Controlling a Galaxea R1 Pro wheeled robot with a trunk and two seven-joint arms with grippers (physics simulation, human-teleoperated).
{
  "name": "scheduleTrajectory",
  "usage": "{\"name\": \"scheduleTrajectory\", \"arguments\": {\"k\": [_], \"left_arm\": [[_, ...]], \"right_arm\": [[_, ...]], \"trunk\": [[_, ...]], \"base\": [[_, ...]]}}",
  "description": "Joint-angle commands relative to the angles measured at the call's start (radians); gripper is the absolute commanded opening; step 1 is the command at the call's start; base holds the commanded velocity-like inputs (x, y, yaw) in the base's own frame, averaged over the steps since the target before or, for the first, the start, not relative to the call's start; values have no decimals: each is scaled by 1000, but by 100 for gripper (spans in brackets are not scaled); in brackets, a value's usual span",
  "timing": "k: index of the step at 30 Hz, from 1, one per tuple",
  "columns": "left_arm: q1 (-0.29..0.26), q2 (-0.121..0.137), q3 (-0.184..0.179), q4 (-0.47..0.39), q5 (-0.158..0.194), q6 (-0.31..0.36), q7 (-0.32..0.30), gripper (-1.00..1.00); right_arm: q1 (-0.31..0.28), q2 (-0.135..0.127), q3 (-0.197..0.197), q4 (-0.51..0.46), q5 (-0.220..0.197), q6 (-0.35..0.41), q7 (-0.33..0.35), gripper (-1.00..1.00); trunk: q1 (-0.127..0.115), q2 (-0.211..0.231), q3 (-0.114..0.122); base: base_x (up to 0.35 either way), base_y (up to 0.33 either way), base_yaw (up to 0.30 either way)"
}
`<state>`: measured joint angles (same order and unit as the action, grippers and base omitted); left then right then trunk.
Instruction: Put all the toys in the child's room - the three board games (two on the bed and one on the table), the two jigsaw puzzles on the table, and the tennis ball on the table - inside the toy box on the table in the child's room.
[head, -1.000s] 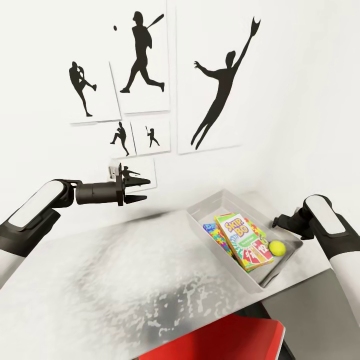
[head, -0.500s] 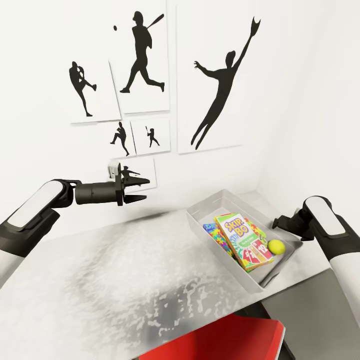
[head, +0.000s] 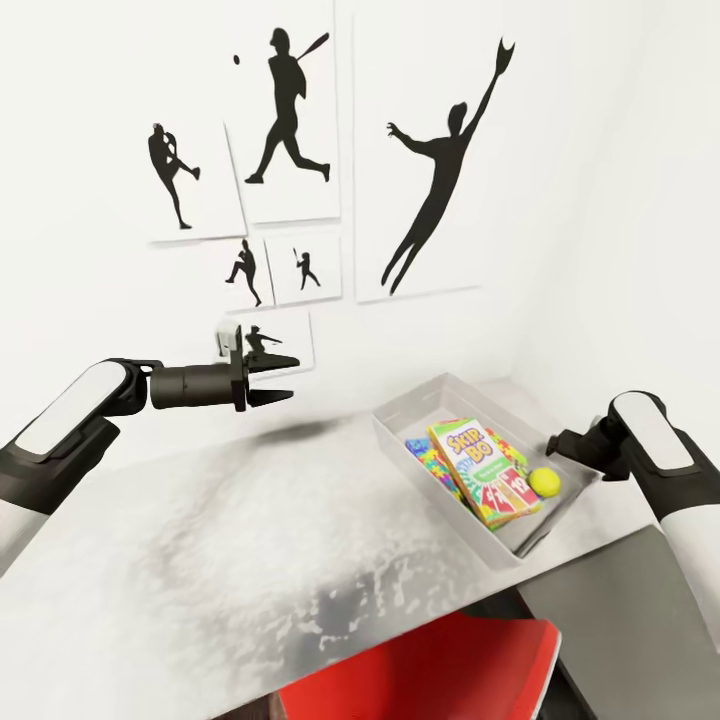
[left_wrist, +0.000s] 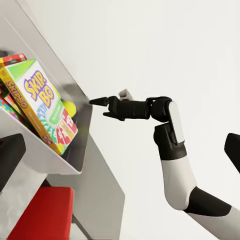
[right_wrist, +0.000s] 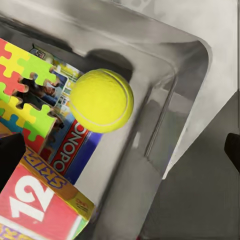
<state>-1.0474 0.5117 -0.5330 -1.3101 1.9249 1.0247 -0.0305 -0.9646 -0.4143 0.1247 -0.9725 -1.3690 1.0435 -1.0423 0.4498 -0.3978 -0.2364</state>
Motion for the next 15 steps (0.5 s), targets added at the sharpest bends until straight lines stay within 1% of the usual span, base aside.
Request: {"name": "scheduleTrajectory", "arguments": {"k": [1,4,7,10,12,15], "left_arm": [[-2,1,-3,0,-1,0,-3,100],[-2,1,-3,0,-4,0,-3,100],[-2,1,-2,0,-2,0,-3,100],[-2,1,-2,0,-4,0,-3,100],[-2,1,-2,0,-4,0,-3,100],[-2,1,-2,0,-3,0,-3,100]], "right_arm": [[-2,-1,3,-1,-10,4,-10,100],[-3,-1,1,-1,-10,4,-10,100],[-3,-1,-12,-3,-10,4,-11,100],[-3,-1,-17,-8,-11,4,-12,100],[-3,-1,-18,-10,-11,4,-13,100],[-3,-1,-19,-12,-11,4,-13,100]], "trunk": [[0,-2,-2],[0,-2,-2],[0,-2,-2],[0,-2,-2],[0,-2,-2],[0,-2,-2]], "base": [[-229,0,0],[-284,0,0],[-318,0,0],[-314,0,0],[-199,0,0],[-79,0,0]]}}
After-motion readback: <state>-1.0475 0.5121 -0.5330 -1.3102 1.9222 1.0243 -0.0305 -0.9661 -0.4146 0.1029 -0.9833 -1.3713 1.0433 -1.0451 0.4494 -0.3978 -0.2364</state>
